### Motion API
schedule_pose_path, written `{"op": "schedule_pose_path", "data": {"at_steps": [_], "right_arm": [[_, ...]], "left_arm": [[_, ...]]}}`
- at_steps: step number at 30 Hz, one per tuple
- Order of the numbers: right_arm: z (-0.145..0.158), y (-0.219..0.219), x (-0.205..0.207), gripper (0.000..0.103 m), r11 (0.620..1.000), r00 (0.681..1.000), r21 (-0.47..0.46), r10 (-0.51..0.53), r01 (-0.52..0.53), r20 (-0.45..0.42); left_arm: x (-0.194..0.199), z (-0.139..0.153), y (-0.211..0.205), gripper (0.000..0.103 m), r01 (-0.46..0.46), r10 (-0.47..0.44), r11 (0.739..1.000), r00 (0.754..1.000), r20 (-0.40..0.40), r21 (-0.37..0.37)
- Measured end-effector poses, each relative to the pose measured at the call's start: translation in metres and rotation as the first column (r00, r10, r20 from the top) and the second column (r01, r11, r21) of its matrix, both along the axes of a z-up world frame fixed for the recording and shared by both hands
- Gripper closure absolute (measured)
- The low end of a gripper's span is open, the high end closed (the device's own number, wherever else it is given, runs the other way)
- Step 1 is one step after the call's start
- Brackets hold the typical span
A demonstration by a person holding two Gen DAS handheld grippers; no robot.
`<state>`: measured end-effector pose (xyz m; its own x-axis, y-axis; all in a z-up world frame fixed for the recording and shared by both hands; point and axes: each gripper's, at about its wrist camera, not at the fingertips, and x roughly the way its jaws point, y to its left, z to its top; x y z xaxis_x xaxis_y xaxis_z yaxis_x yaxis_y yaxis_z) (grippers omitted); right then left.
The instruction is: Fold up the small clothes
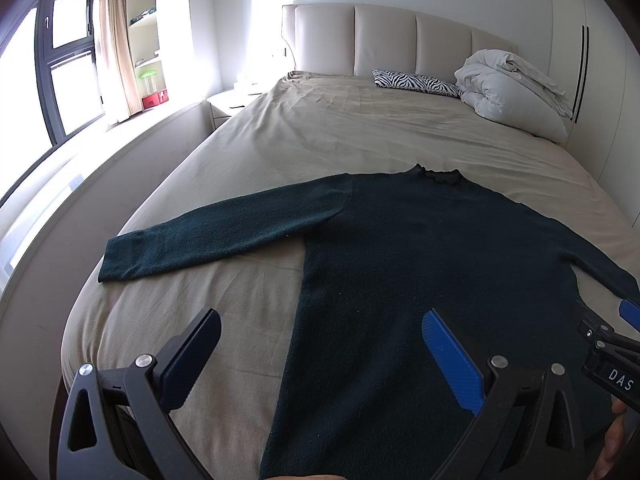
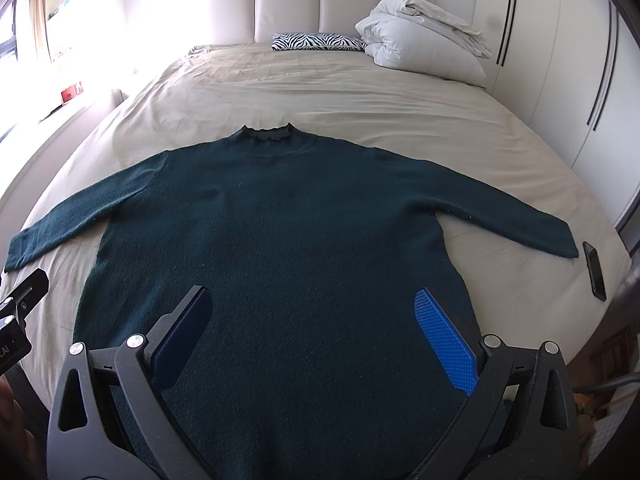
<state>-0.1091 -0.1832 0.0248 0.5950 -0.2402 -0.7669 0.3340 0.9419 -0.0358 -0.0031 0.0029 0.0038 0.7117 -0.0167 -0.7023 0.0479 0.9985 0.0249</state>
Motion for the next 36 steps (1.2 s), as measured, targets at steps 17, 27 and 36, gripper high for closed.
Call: {"op": "schedule_pose_path", "data": {"at_steps": [17,27,36], "right_arm": [[-0.0011,-0.0002,0.0004,0.0,1.0,1.0,0.0,0.002,-0.002,-0.003],[-0.0037,0.0005,-0.0005,0.0,1.0,1.0,0.001,0.003,-0.003,-0.005],[-0.0068,0.0005,-0.0006,0.0,1.0,1.0,0.002,0.003,-0.003,-0.007]], "left_arm": [[0.0016,-0.0005,0.003,0.0,-0.001,0.001,1.0,1.0,0.0,-0.002],[0.0015,-0.0004,0.0037,0.0,-0.001,0.001,1.0,1.0,-0.001,-0.005],[0.0012,-0.0006,0.004,0.0,0.0,0.0,1.0,1.0,-0.002,-0.007]]}}
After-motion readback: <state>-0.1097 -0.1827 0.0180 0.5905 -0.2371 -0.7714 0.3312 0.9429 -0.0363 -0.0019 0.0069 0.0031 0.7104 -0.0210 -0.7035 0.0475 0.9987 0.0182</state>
